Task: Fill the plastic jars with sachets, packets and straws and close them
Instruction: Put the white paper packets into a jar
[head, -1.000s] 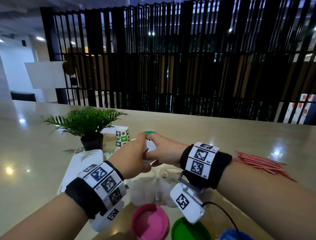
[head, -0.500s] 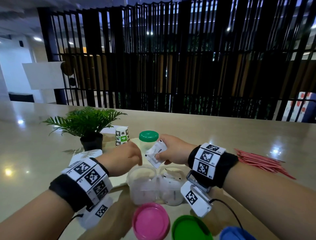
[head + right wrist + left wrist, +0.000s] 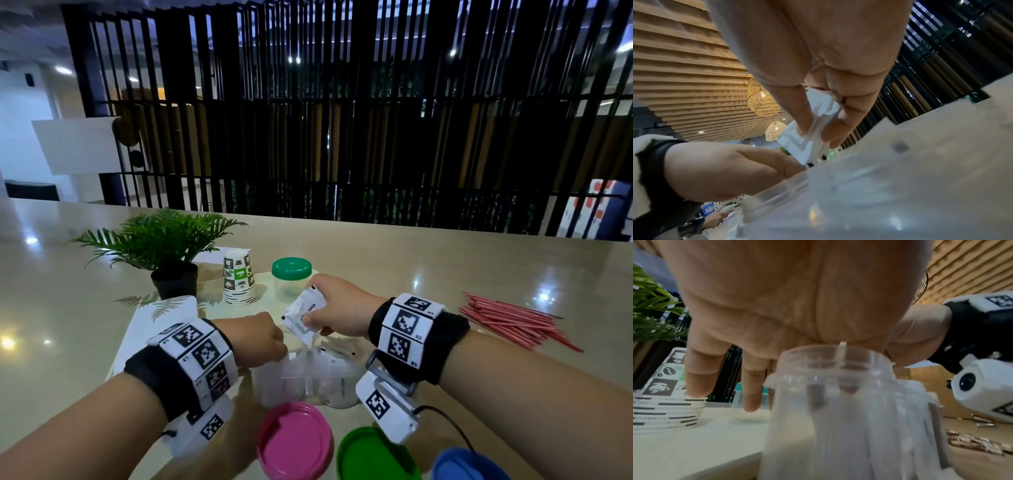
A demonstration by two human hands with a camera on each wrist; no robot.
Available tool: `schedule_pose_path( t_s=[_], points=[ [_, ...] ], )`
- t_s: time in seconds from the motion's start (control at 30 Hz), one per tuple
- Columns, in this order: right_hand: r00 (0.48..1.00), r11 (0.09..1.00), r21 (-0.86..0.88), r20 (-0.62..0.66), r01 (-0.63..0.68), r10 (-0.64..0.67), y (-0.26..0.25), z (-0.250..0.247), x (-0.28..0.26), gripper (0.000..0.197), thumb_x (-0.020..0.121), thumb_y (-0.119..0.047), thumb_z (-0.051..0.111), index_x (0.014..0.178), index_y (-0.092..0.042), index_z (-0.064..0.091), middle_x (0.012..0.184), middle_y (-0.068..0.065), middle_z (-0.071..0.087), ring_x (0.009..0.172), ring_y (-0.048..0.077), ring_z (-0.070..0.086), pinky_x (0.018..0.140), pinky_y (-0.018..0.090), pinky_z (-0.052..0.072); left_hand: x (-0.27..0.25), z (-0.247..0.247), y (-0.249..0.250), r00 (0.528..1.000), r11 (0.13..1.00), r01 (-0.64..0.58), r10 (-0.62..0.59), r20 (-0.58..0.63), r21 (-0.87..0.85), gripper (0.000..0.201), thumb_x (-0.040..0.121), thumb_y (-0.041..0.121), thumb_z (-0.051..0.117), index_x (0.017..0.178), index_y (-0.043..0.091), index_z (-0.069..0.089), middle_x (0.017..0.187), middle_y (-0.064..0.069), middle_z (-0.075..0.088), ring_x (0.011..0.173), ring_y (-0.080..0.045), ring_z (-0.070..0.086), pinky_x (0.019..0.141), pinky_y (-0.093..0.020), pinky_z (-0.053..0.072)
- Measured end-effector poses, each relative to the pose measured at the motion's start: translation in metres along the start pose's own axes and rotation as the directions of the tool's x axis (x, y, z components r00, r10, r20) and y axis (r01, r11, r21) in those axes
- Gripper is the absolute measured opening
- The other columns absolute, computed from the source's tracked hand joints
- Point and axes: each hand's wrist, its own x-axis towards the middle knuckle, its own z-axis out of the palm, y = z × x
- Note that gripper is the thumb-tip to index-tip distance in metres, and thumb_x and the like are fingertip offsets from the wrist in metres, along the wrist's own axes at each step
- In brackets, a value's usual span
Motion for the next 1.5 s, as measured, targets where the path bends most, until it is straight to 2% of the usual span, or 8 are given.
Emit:
schedule_pose_path(
  t_s=[0.13,0.2,0.33,0.57,0.8,0.97,1.13,1.5],
  points=[
    [0.999,1.0,0.004,-0.023,0.025,-0.025,-0.007,0.005,0.001,0.037,0.083,-0.017,0.067,0.114,-0.018,0.047,0.106,0.012,0.061,0.092,0.03,0.067,0.081,0.05,0.056,-0.016,-0.014,-0.01,0.995,1.0,-0.021,0.022,0.1,-0.003,0.057,0.064,0.072,0.043,0.083,0.025,0.068,0.105,-0.003,0.063,0.099,-0.02,0.059,0.093,-0.035,0.047],
    [0.999,0.998,-0.057,-0.01,0.041,-0.042,-0.012,0.01,0.002,0.033,0.083,-0.018,0.067,0.108,-0.022,0.046,0.104,0.011,0.061,0.09,0.029,0.066,0.08,0.047,0.057,-0.028,-0.021,-0.013,0.989,0.998,-0.058,0.055,0.138,0.019,0.062,0.067,0.079,0.046,0.09,0.027,0.07,0.112,-0.001,0.063,0.107,-0.018,0.058,0.098,-0.038,0.045],
    [0.994,0.951,-0.29,0.016,0.105,-0.105,-0.024,0.018,0.004,0.034,0.084,-0.015,0.062,0.114,-0.021,0.048,0.105,0.007,0.06,0.091,0.026,0.061,0.076,0.035,0.051,-0.041,-0.02,-0.02,0.986,0.987,-0.144,0.137,0.09,0.077,0.039,0.087,0.05,0.063,0.122,0.033,0.064,0.138,0.006,0.047,0.128,-0.013,0.045,0.105,-0.029,0.036],
    [0.966,0.739,-0.623,0.192,0.257,-0.174,-0.039,0.036,0.0,0.038,0.085,-0.014,0.066,0.12,-0.016,0.054,0.114,0.006,0.061,0.101,0.023,0.057,0.072,0.027,0.038,-0.042,-0.008,-0.025,0.977,0.978,-0.199,0.202,-0.063,0.061,0.032,0.085,0.034,0.071,0.117,0.034,0.069,0.133,0.011,0.052,0.116,-0.007,0.052,0.091,-0.019,0.039],
    [0.952,0.705,-0.657,0.292,0.266,-0.087,-0.044,0.032,-0.005,0.032,0.091,-0.016,0.062,0.122,-0.012,0.06,0.116,0.007,0.064,0.104,0.023,0.059,0.085,0.031,0.046,-0.04,-0.011,-0.028,0.979,0.981,-0.185,0.189,-0.08,0.063,0.029,0.082,0.04,0.073,0.11,0.033,0.071,0.127,0.012,0.055,0.113,-0.008,0.053,0.1,-0.031,0.044],
    [0.959,0.712,-0.652,0.263,0.26,-0.109,-0.041,0.027,-0.005,0.028,0.089,-0.016,0.063,0.117,-0.014,0.063,0.11,0.004,0.065,0.097,0.022,0.059,0.077,0.028,0.043,-0.038,-0.011,-0.025,0.976,0.983,-0.159,0.17,-0.133,0.089,0.031,0.077,0.047,0.075,0.102,0.035,0.061,0.123,0.01,0.052,0.113,-0.01,0.05,0.099,-0.032,0.043],
    [0.977,0.717,-0.666,0.181,0.207,-0.114,-0.034,0.02,-0.003,0.008,0.085,-0.018,0.067,0.09,-0.018,0.062,0.088,-0.001,0.061,0.081,0.019,0.056,0.068,0.028,0.043,-0.037,-0.012,-0.019,0.967,0.98,-0.185,0.194,-0.167,0.069,0.047,0.076,0.046,0.076,0.114,0.033,0.051,0.125,0.008,0.049,0.116,-0.011,0.048,0.099,-0.032,0.042],
    [0.989,0.8,-0.582,0.075,0.147,-0.127,-0.034,0.025,-0.002,0.011,0.082,-0.024,0.068,0.089,-0.018,0.072,0.083,0.0,0.065,0.081,0.022,0.061,0.059,0.025,0.039,-0.035,-0.013,-0.022,0.939,0.964,-0.264,0.264,-0.22,0.033,0.029,0.076,0.055,0.071,0.093,0.042,0.052,0.121,0.012,0.046,0.112,-0.007,0.049,0.098,-0.03,0.042]
  ],
)
